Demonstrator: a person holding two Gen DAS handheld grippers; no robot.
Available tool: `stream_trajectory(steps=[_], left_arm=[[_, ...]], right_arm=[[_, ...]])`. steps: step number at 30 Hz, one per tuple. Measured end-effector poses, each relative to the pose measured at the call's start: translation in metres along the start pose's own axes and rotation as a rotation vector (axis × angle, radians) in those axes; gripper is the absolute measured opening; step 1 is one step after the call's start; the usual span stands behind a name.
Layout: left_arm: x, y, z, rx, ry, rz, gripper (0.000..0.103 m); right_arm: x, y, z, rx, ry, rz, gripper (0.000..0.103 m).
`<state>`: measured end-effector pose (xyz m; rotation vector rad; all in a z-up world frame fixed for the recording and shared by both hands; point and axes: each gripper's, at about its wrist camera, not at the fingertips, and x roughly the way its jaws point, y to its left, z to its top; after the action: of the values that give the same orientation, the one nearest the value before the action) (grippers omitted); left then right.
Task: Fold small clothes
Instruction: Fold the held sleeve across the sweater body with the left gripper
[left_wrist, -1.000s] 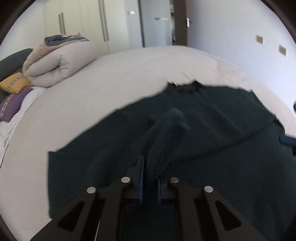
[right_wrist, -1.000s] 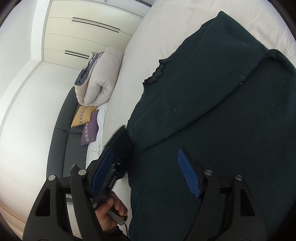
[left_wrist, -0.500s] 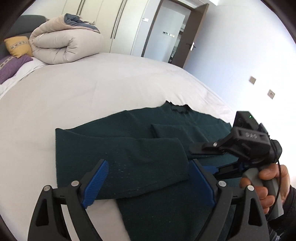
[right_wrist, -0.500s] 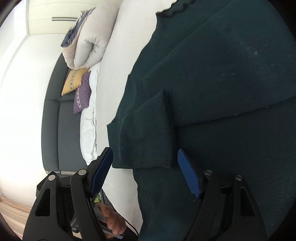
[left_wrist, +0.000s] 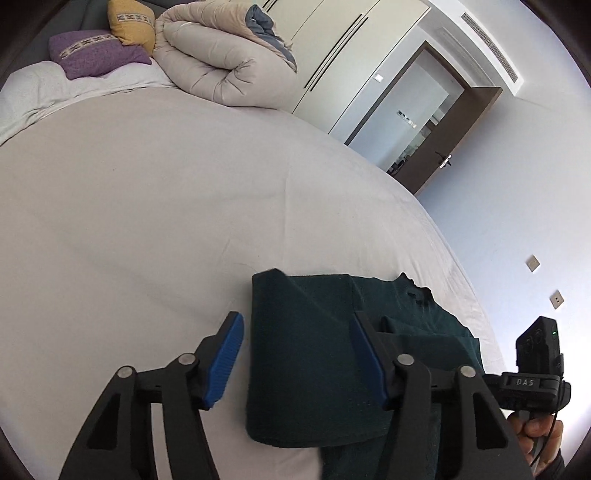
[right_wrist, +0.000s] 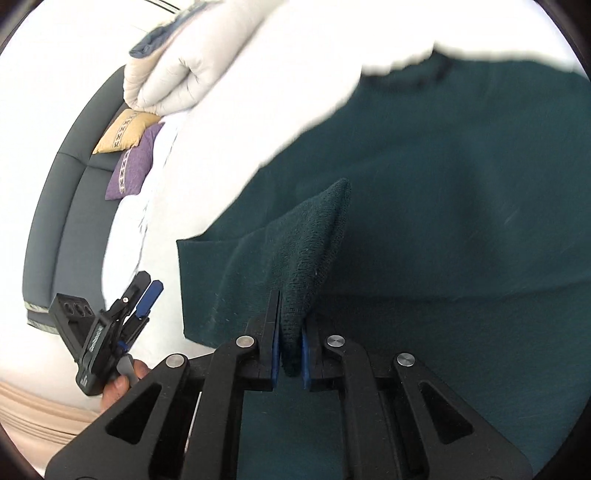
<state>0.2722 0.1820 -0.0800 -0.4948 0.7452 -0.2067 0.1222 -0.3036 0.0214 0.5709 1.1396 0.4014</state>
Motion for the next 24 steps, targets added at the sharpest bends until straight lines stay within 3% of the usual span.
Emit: stream_trajectory(steps=[3,11,18,24], left_arm=[[0.008,-0.005,-0.002,0.012,0.037,-0.027,0.035],[0.022,-0.027,-0.017,0.089,0.084,-0.040,0.031],[0.033,-0.040,-0.022,0.116,0.110,-0.039,0.030],[0.044,-0.075,-0.016,0.232,0.110,-0.040,0.030]], right_arm=[[-0.034,-0.015,0.015,-0.035,-0.048,-0.064,0.007],[-0.089,-0.099,0.047,-0.032,-0.111,-0.284,0.007],[-0.090,-0.174,0.050,0.079,-0.146,-0.258,0.008],[-0.078,-0.181,0.048,0.059,-0.149,-0.268,0.008]])
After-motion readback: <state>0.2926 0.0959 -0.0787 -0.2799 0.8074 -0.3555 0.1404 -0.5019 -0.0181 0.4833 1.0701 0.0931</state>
